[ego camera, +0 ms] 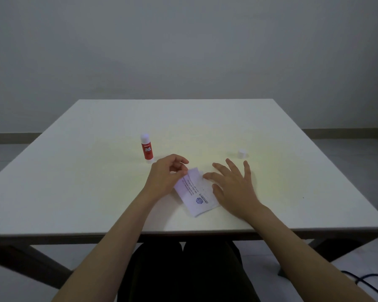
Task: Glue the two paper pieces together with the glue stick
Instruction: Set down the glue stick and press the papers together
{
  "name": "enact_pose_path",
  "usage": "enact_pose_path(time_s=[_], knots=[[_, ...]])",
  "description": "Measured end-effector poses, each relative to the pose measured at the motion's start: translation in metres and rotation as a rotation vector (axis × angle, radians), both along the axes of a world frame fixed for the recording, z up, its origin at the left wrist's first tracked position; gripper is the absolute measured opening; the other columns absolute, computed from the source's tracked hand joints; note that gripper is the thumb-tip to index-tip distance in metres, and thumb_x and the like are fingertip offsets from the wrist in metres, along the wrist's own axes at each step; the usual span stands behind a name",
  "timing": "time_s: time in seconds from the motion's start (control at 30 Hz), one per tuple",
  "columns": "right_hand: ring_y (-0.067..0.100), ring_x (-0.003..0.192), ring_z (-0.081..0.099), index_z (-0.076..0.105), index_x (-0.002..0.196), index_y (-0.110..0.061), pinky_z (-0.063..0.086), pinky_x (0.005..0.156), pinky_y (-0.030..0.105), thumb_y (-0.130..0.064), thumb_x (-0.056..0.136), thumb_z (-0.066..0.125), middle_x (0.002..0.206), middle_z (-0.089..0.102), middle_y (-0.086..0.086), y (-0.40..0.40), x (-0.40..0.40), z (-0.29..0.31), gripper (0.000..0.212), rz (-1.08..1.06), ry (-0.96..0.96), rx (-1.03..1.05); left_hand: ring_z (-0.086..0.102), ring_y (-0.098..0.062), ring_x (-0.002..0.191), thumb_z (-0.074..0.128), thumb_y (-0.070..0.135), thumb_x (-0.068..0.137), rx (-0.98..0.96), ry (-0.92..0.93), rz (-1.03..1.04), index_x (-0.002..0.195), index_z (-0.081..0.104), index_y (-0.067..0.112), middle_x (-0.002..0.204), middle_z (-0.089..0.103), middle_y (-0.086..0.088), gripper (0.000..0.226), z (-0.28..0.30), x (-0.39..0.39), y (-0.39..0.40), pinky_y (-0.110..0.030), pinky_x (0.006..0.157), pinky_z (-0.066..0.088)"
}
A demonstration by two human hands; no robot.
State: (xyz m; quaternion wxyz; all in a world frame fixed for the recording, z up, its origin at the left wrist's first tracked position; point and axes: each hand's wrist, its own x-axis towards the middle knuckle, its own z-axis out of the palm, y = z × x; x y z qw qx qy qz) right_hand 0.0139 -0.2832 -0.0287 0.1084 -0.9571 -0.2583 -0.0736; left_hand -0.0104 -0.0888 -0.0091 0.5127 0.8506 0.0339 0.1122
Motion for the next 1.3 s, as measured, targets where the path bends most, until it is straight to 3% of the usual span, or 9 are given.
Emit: enact_pose_path(time_s=[0.17,0.3,0.6,0.8,0.93,1.3], knots=[[0.021,0.146,0.015,0.053,0.124,-0.043,-0.008,0.114,0.052,-0.022,0.095,0.038,0.150,0.037,-0.009,-0.001,0.003,0.001,0.039,-0.006,0.009,0.023,0.062,0.004,0.082,0.069,0.012,0.079,-0.005,-0.072,0.002,0.088,0.064,0.029,0.079,0.069,0.011,0.019,0.006,-0.001,0.010,-0.008,0.077,0.042],[0.019,0.144,0.018,0.056,0.120,-0.043,-0.007,0.114,0.050,-0.025,0.094,0.041,0.147,0.041,-0.009,0.000,0.004,0.001,0.035,-0.015,-0.013,0.020,0.064,-0.006,0.078,0.067,0.008,0.082,-0.178,-0.054,-0.071,0.091,0.065,0.024,0.079,0.068,0.007,0.019,0.016,-0.001,0.016,-0.020,0.080,0.047],[0.022,0.144,0.018,0.059,0.118,-0.037,-0.004,0.113,0.053,-0.029,0.095,0.040,0.147,0.040,-0.004,-0.001,0.004,0.002,0.032,-0.011,-0.005,-0.006,0.064,-0.003,0.072,0.063,0.003,0.084,-0.335,-0.005,-0.237,0.093,0.065,0.021,0.071,0.071,0.013,0.020,0.037,0.008,0.012,-0.009,0.073,0.048],[0.020,0.144,0.018,0.057,0.121,-0.042,-0.005,0.113,0.052,-0.028,0.095,0.040,0.147,0.040,-0.007,0.001,0.002,0.004,0.034,-0.031,0.010,0.024,0.065,-0.001,0.069,0.065,0.001,0.083,-0.207,0.087,-0.225,0.097,0.064,0.013,0.078,0.068,-0.002,0.019,0.029,0.015,0.007,-0.010,0.069,0.049],[0.019,0.144,0.017,0.055,0.122,-0.043,-0.004,0.114,0.053,-0.028,0.095,0.041,0.146,0.040,-0.008,0.001,0.001,0.004,0.034,-0.031,0.009,0.013,0.064,-0.004,0.069,0.067,0.001,0.081,-0.135,0.132,-0.208,0.098,0.064,0.011,0.078,0.069,-0.002,0.020,0.020,0.021,0.005,-0.013,0.069,0.049],[0.019,0.144,0.020,0.058,0.119,-0.040,-0.004,0.114,0.052,-0.027,0.094,0.041,0.144,0.043,-0.008,0.001,0.003,-0.001,0.033,-0.040,-0.004,0.029,0.065,-0.003,0.070,0.069,0.004,0.080,-0.181,0.143,-0.143,0.095,0.064,0.013,0.079,0.070,-0.001,0.018,0.010,0.029,0.006,-0.013,0.067,0.049]])
